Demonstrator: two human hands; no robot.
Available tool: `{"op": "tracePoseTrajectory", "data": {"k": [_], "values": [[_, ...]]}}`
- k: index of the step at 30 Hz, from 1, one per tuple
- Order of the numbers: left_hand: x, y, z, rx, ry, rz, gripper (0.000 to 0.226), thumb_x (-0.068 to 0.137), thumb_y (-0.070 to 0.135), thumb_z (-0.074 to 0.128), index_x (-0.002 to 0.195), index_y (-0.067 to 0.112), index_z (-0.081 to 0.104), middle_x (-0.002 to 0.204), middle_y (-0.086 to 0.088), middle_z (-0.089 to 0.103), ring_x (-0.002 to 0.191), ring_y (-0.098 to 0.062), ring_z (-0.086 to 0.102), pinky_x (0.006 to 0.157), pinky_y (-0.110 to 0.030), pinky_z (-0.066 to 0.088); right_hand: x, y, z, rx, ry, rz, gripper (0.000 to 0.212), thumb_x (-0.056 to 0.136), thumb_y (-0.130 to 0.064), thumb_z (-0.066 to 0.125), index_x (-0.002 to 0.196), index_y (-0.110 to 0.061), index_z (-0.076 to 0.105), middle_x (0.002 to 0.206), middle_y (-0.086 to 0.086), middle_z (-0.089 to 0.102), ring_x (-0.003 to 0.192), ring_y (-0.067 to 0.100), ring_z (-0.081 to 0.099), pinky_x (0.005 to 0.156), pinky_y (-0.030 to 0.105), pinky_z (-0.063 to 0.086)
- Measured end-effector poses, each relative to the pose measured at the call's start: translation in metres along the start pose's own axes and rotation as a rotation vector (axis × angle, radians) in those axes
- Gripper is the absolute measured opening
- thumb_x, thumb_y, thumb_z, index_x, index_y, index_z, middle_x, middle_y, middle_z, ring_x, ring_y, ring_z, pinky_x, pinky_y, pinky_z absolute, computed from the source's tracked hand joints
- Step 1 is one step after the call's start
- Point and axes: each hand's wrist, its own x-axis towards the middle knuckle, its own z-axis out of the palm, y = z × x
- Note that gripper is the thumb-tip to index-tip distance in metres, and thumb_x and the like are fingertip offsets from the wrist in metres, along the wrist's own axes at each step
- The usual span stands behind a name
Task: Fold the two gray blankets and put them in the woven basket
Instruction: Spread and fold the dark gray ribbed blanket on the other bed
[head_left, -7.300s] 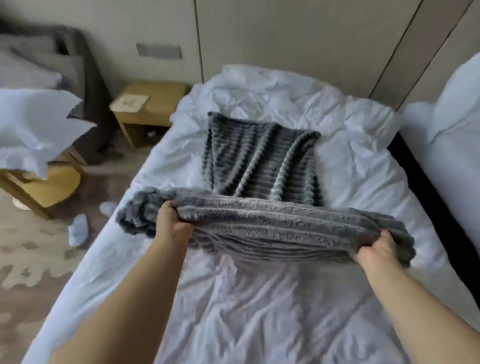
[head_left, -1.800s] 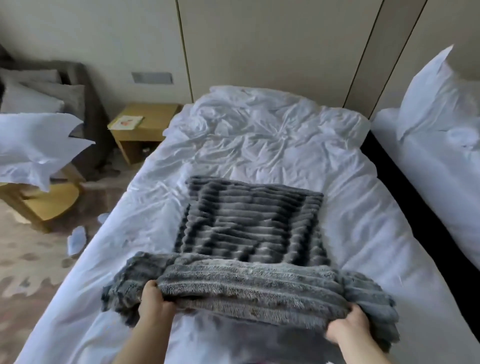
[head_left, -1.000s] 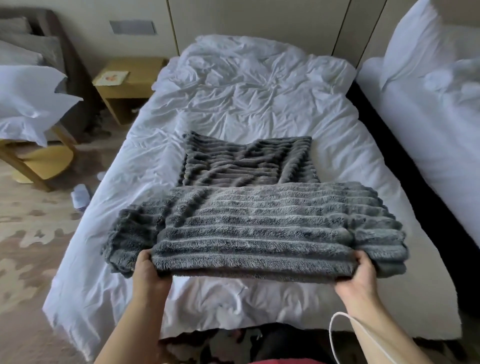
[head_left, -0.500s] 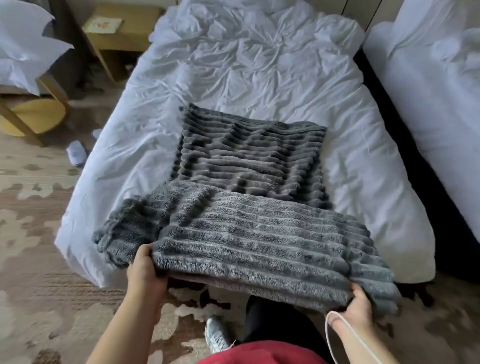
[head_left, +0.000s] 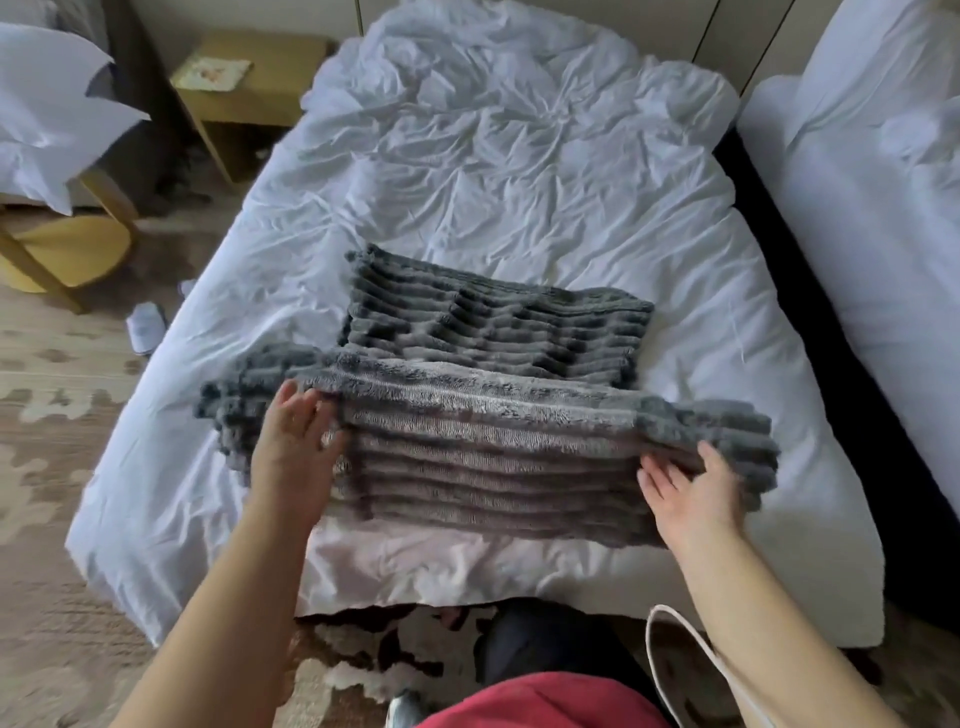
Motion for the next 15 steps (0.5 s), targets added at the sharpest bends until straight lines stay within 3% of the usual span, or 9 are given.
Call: {"op": "tracePoseTrajectory", "data": {"k": [4, 6, 8, 10, 12, 13, 15], "values": [[0.043, -0.031, 0.032, 0.489, -0.079, -0.133, 0.045, 0.099, 0.022, 0.042, 0.143, 0.028, 0.038, 0.147, 0.001, 0.041, 0.133, -0.018, 0.038, 0.11, -0.041, 0.028, 0.062, -0.002, 0.033, -0.8, 0.007, -0.185, 0.062, 0.095, -0.035, 0.052, 0.151, -0.026, 0.025, 0.15, 0.007, 0.038, 0.127, 0.03, 0.046, 0.099, 0.041, 0.041], [0.055, -0.053, 0.04, 0.726, -0.065, -0.252, 0.048, 0.098, 0.025, 0.047, 0.145, 0.03, 0.037, 0.15, 0.001, 0.038, 0.128, -0.016, 0.039, 0.107, -0.038, 0.029, 0.092, 0.001, 0.038, -1.2, -0.107, -0.139, 0.065, 0.095, -0.041, 0.052, 0.151, -0.033, 0.021, 0.157, 0.0, 0.025, 0.139, 0.027, 0.033, 0.107, 0.042, 0.035], [0.063, -0.072, 0.048, 0.858, -0.056, -0.337, 0.05, 0.096, 0.024, 0.052, 0.144, 0.028, 0.04, 0.149, -0.003, 0.041, 0.13, -0.022, 0.041, 0.106, -0.037, 0.03, 0.12, 0.004, 0.035, -1.434, -0.244, 0.002, 0.065, 0.095, -0.042, 0.051, 0.151, -0.033, 0.02, 0.161, -0.005, 0.012, 0.145, 0.022, 0.021, 0.115, 0.043, 0.026], [0.069, -0.082, 0.056, 0.916, -0.092, -0.379, 0.052, 0.094, 0.022, 0.055, 0.144, 0.026, 0.039, 0.144, -0.004, 0.046, 0.124, -0.02, 0.047, 0.101, -0.033, 0.032, 0.142, 0.005, 0.033, -1.56, -0.296, 0.07, 0.063, 0.096, -0.039, 0.05, 0.152, -0.03, 0.022, 0.161, -0.004, 0.011, 0.141, 0.02, 0.03, 0.111, 0.037, 0.033], [0.075, -0.085, 0.068, 0.988, -0.105, -0.345, 0.049, 0.091, 0.023, 0.059, 0.139, 0.025, 0.047, 0.129, -0.004, 0.057, 0.097, -0.013, 0.057, 0.086, -0.029, 0.038, 0.154, 0.004, 0.039, -1.67, -0.269, 0.035, 0.059, 0.095, -0.034, 0.049, 0.15, -0.024, 0.03, 0.156, 0.002, 0.029, 0.116, 0.021, 0.055, 0.087, 0.028, 0.046], [0.079, -0.085, 0.074, 1.049, -0.097, -0.29, 0.045, 0.09, 0.023, 0.06, 0.135, 0.025, 0.053, 0.122, -0.005, 0.061, 0.088, -0.012, 0.058, 0.08, -0.028, 0.041, 0.157, 0.005, 0.046, -1.736, -0.23, -0.012, 0.056, 0.094, -0.033, 0.048, 0.147, -0.02, 0.036, 0.15, 0.007, 0.039, 0.108, 0.023, 0.058, 0.081, 0.027, 0.045], [0.086, -0.083, 0.085, 1.195, -0.069, -0.147, 0.037, 0.088, 0.02, 0.058, 0.125, 0.023, 0.061, 0.115, -0.003, 0.065, 0.083, -0.012, 0.059, 0.073, -0.026, 0.044, 0.159, 0.008, 0.063, -1.808, -0.091, -0.169, 0.052, 0.093, -0.033, 0.048, 0.14, -0.012, 0.045, 0.14, 0.016, 0.047, 0.112, 0.03, 0.054, 0.091, 0.034, 0.046]]}}
